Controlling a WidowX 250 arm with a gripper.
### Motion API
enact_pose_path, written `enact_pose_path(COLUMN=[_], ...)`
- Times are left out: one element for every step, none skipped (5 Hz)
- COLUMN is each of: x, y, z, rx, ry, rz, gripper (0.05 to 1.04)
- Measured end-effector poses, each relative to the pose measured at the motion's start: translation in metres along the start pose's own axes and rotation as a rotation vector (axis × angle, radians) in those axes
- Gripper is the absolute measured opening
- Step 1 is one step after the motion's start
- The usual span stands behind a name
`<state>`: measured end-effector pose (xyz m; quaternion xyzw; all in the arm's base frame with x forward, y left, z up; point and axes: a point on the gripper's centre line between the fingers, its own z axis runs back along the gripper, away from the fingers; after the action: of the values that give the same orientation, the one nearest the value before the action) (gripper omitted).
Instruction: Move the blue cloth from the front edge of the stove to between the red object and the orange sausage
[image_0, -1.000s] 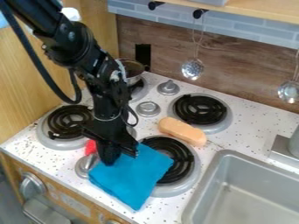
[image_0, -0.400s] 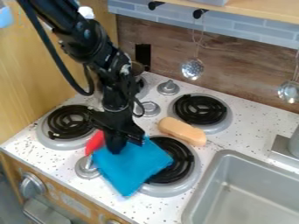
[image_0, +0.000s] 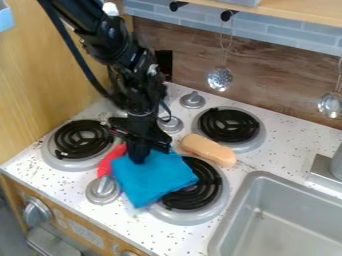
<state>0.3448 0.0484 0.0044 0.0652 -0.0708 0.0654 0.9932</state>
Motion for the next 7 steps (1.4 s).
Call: enact_pose_path(x=[0.020, 0.035, 0.051, 0.063, 0.073, 0.079, 0.085], y=[-0.001, -0.001, -0.002, -0.001, 0.001, 0.004, 0.007], z=[0.004, 0.005, 0.004, 0.002, 0.000, 0.000, 0.003], rx=[-0.007, -0.005, -0.008, 0.000, 0.022, 0.040, 0.064], ry=[-0.007, -0.011, -0.011, -0.019, -0.030, -0.042, -0.062], rz=[0.033, 0.062, 0.090, 0.116, 0.133, 0.138, 0.129], gripper=[0.069, 0.069, 0.069, 0.069, 0.069, 0.069, 0.069])
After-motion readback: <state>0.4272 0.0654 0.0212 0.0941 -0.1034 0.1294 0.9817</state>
